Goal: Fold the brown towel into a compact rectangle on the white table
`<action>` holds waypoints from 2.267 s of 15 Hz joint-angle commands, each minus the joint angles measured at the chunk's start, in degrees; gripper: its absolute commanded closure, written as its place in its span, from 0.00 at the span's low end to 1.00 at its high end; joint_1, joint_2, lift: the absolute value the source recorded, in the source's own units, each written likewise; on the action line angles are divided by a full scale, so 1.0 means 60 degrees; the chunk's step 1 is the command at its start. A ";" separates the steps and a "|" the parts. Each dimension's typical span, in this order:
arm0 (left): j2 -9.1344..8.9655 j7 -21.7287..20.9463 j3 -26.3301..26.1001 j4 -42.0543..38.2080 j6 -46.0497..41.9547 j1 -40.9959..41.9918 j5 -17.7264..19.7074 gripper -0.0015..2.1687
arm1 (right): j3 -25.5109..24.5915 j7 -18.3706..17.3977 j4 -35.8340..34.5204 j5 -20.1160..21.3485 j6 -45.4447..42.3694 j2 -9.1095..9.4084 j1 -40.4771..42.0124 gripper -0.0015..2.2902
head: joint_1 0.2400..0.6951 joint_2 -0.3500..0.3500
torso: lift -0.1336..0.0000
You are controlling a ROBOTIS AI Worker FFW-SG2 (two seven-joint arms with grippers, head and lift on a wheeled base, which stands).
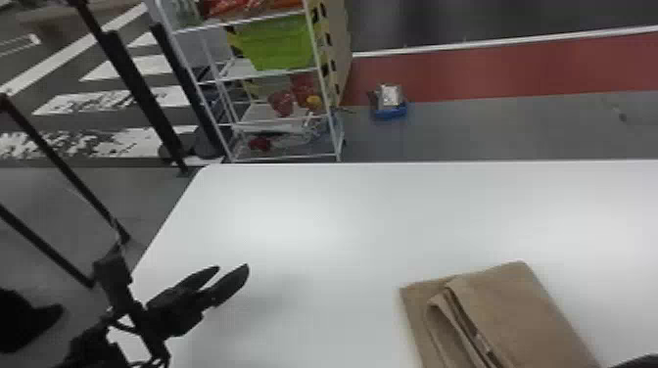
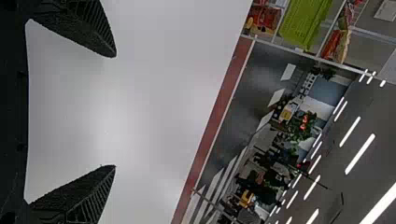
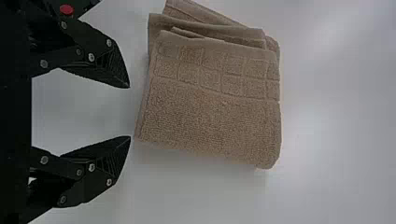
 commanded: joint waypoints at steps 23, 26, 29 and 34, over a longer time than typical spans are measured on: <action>-0.0025 -0.0209 0.0357 -0.0029 0.0000 0.0088 0.0147 0.01 | 0.1165 -0.1260 0.6216 0.1148 0.0137 0.3038 -0.4460 0.67 | 1.00 0.98 | 0.07; -0.0025 -0.0194 0.0342 0.0000 0.0000 0.0088 0.0161 0.01 | 0.1077 -0.1699 0.6861 0.1148 0.0137 0.3360 -0.5017 0.67 | 1.00 0.98 | 0.07; -0.0025 -0.0179 0.0284 0.0000 0.0000 0.0088 0.0147 0.01 | 0.0857 -0.1963 0.7183 0.1104 0.0137 0.3785 -0.5266 0.67 | 1.00 0.96 | 0.07; -0.0025 -0.0165 0.0298 0.0000 0.0000 0.0088 0.0147 0.01 | 0.0799 -0.2563 0.7564 0.0855 0.0137 0.4049 -0.5617 0.67 | 1.00 0.97 | 0.07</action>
